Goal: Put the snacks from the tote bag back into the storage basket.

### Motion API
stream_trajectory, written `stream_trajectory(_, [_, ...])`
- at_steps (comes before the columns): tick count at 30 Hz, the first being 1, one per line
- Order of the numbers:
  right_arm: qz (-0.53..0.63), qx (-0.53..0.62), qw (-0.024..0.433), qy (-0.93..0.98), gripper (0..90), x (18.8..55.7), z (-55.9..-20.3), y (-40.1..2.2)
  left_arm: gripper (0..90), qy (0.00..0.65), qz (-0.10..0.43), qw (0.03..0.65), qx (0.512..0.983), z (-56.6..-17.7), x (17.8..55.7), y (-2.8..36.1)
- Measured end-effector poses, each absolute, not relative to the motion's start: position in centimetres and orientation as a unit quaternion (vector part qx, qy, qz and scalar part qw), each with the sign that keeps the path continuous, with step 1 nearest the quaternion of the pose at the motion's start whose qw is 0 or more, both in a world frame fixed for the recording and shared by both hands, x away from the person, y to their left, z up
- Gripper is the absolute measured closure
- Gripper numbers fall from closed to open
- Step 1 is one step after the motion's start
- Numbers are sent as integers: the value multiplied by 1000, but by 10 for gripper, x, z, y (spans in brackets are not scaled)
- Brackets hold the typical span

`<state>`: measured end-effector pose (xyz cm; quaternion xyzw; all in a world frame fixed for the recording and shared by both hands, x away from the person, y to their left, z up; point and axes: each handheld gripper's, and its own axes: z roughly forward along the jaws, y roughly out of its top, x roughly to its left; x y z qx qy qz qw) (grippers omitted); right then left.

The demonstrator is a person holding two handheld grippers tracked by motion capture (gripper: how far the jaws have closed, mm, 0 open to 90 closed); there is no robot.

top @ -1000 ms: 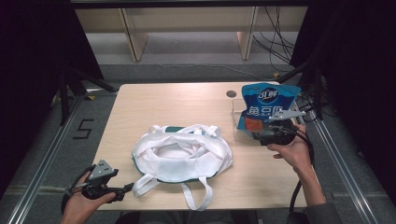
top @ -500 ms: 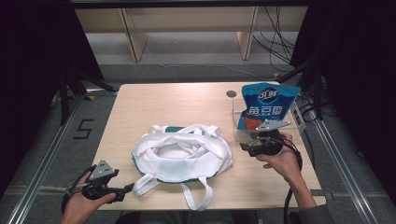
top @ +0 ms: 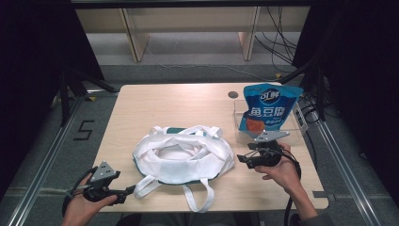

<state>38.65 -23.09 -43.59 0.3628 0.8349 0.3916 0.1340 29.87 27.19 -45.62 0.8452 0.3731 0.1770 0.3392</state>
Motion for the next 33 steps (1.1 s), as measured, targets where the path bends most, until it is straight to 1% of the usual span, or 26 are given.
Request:
stream_trajectory(2, [390,368,121,835,341,383,-437,-229,212,392,168,342,837,-457,297,270])
stream_trajectory(3, [386,362,128,839,339,382,-436,-229,212,394,168,342,837,-457,296,270])
stream_trajectory(8, [392,352,124,841,318,377,-438,-227,212,392,168,343,837,-457,297,270])
stream_trajectory(10, [390,367,123,836,316,372,-439,-226,212,392,168,342,837,-457,297,270])
stream_trajectory(12, [387,364,119,839,314,370,-439,-225,212,400,169,350,830,-457,296,269])
stream_trajectory(14, [387,353,127,843,306,369,-440,-225,212,403,168,354,827,-458,296,268])
stream_trajectory(15, [378,366,117,842,304,365,-439,-223,212,398,168,348,832,-457,296,269])
stream_trajectory(16, [384,356,126,842,300,365,-441,-223,212,390,168,340,839,-456,297,270])
stream_trajectory(22, [377,345,127,850,277,359,-443,-221,212,392,166,341,838,-457,296,270])
stream_trajectory(23, [374,351,122,849,274,356,-443,-220,212,393,166,342,837,-457,296,270])
stream_trajectory(24, [372,348,125,852,269,355,-444,-219,212,406,166,354,826,-458,296,268])
stream_trajectory(26, [368,346,120,855,261,352,-446,-218,212,399,173,353,829,-458,296,269])
stream_trajectory(27, [383,350,130,845,258,351,-449,-216,212,398,175,359,826,-459,297,268])
stream_trajectory(28, [367,342,121,856,256,350,-448,-217,212,399,174,359,826,-459,297,268])
stream_trajectory(33, [352,340,121,864,239,342,-451,-215,211,398,174,358,826,-459,297,268])
